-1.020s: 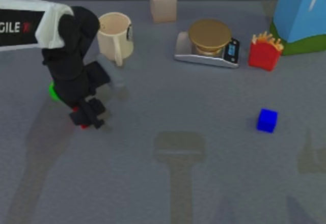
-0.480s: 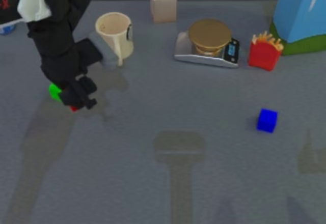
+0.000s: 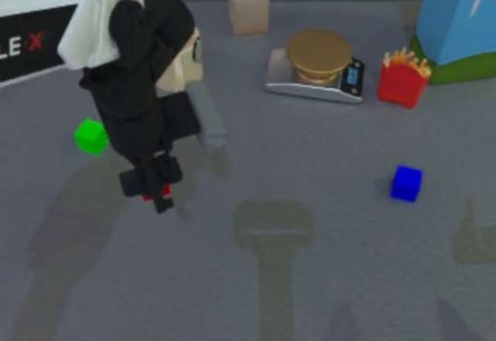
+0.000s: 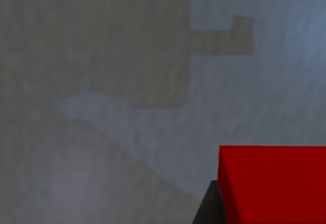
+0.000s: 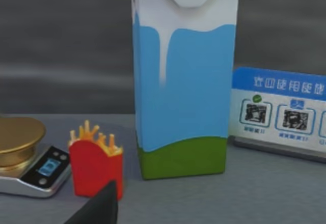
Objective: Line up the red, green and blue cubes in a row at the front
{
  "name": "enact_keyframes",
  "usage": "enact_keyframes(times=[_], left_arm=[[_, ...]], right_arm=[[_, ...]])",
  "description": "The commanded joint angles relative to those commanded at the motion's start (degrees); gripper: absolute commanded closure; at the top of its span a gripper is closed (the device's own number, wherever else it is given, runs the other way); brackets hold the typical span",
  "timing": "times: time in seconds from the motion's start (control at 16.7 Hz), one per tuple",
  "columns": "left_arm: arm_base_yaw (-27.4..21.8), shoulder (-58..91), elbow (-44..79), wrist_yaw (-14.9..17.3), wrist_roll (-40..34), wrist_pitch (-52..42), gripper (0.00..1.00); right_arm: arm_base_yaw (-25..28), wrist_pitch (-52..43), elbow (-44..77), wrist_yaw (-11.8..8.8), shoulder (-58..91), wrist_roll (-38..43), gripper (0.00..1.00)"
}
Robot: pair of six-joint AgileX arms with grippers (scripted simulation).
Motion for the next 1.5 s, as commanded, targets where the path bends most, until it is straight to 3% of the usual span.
enact_keyframes(times=[0.24, 0.42, 0.78, 1.2, 1.5], left_arm=[[-9.9, -7.6, -8.3, 0.0, 3.4, 0.4, 1.0], [-13.8, -10.8, -11.6, 0.0, 4.7, 0.6, 1.0], [-13.7, -10.3, -12.2, 0.0, 4.8, 1.6, 1.0], [-14.0, -4.7, -20.3, 0.0, 4.6, 15.7, 1.0], [-14.1, -4.2, -20.9, 0.0, 4.7, 16.5, 1.0]], right_arm=[[0.0, 0.0, 0.0, 0.0, 0.0, 0.0, 0.0], [0.0, 0.0, 0.0, 0.0, 0.0, 0.0, 0.0], [0.0, 0.0, 0.0, 0.0, 0.0, 0.0, 0.0], [0.0, 0.0, 0.0, 0.0, 0.0, 0.0, 0.0], [0.0, 0.0, 0.0, 0.0, 0.0, 0.0, 0.0]])
